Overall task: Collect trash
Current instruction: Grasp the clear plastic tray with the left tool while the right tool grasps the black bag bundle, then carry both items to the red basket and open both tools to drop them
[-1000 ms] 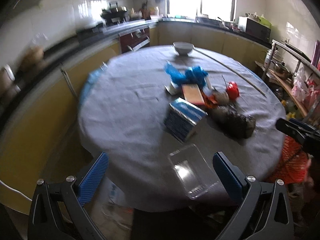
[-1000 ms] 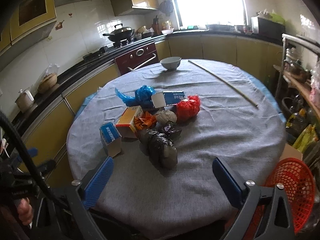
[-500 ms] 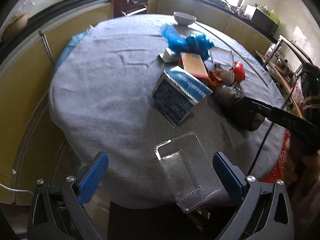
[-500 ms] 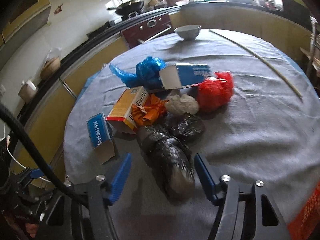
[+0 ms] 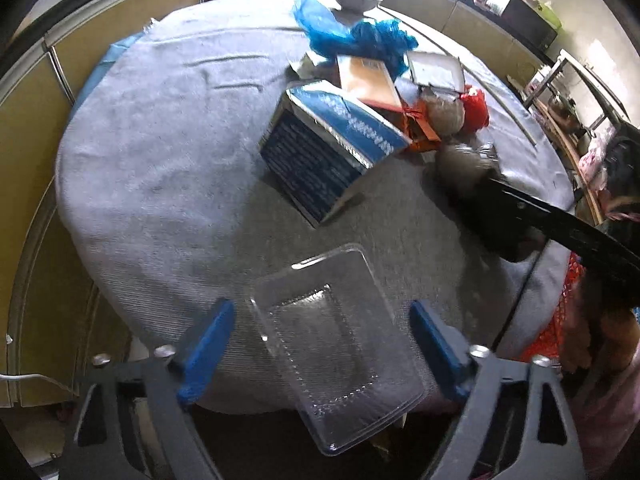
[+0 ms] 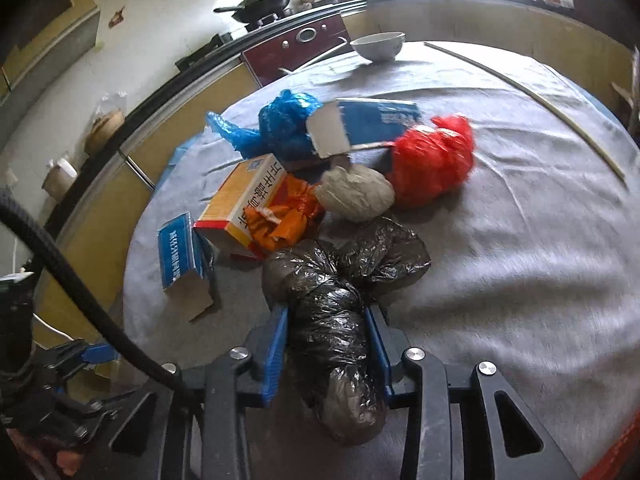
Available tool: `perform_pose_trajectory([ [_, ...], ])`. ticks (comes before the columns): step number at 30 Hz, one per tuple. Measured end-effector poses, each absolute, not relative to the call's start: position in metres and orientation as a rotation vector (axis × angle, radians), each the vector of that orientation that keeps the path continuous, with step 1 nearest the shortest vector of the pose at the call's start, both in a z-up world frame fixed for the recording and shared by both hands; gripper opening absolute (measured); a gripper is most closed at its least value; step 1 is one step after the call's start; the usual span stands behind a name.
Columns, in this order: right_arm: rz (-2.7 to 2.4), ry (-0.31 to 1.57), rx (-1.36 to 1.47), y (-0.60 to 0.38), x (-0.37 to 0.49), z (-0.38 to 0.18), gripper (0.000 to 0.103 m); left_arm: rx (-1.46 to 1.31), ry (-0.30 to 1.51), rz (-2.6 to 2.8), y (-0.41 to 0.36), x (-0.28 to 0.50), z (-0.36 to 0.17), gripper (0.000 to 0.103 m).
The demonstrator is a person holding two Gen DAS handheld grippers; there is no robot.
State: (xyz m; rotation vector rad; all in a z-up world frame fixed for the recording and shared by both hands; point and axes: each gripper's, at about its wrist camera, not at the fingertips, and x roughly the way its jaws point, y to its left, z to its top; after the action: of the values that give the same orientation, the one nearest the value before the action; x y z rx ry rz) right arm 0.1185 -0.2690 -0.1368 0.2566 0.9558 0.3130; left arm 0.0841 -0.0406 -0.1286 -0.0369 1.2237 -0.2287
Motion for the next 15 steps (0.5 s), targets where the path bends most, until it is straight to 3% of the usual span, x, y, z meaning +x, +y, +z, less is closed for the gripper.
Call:
perform_pose_trajectory([
  [2, 0.323, 0.95, 0.296, -0.28, 0.108, -0.136, 0.04, -0.068, 1.237, -0.252, -0.042, 0.085, -0.132, 0.074],
  [4, 0.336, 0.942, 0.333, -0.291, 0.097, -0.135, 0.04, -0.048, 1.227, -0.265, -0.048, 0.084, -0.13, 0.062],
  [9, 0.352, 0.923, 0.428, -0.311, 0.071, -0.135, 0.04, -0.006, 1.208, -0.337, -0.068, 0.079, -0.125, 0.055],
  [15, 0.342, 0.861, 0.533, -0.336, 0.043, -0.129, 0.04, 0.077, 1.157, -0.431, -0.104, 0.076, -0.11, 0.055],
])
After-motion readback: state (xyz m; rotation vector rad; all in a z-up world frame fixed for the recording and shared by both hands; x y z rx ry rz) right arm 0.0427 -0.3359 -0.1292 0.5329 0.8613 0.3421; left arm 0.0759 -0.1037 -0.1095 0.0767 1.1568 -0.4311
